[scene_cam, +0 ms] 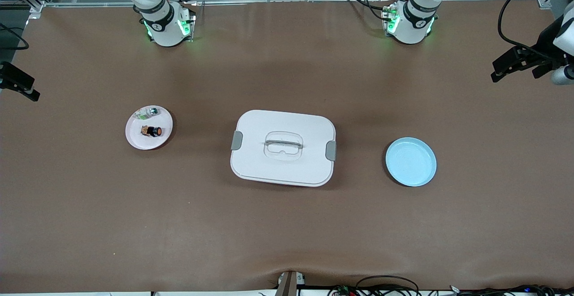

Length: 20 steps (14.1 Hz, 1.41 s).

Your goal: Transfer orange switch to right arm and place

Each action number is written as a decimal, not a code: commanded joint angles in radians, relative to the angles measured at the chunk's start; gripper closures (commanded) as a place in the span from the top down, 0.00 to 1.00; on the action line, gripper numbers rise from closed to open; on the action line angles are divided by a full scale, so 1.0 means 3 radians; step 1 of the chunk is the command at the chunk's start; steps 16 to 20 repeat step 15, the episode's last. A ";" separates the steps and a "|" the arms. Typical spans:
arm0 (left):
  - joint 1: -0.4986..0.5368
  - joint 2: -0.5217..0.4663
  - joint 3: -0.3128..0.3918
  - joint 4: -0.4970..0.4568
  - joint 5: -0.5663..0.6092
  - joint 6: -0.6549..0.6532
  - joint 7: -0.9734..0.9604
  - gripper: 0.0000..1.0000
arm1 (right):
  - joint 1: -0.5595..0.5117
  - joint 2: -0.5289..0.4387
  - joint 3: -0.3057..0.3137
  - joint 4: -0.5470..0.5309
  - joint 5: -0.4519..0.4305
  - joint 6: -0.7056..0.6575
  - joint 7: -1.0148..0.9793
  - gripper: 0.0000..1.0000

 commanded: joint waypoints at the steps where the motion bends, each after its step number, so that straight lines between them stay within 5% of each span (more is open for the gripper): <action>1: 0.0016 0.0017 0.0003 0.0068 -0.0048 -0.0061 0.0068 1.00 | 0.0020 0.0013 0.0019 0.0084 -0.0042 -0.0160 -0.0007 1.00; 20: 0.0011 0.0017 -0.0007 0.0063 0.0008 -0.0061 -0.0009 1.00 | 0.0040 0.0100 0.0013 0.0079 -0.0011 -0.0191 -0.0027 1.00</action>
